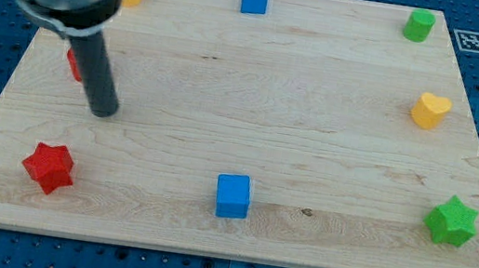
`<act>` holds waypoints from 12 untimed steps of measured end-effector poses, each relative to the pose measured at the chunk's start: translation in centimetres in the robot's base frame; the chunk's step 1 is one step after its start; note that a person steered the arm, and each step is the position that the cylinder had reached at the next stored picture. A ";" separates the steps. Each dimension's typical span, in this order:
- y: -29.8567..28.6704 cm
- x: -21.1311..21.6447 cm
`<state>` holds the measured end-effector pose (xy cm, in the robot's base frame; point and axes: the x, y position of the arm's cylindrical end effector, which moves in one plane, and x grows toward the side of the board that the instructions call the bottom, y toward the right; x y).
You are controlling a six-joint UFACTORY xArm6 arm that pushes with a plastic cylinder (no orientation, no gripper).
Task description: Move the red circle left side of the yellow hexagon
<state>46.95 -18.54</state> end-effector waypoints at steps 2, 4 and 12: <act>-3.7 -5.8; -6.2 -12.5; -6.1 -16.9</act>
<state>30.02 -24.68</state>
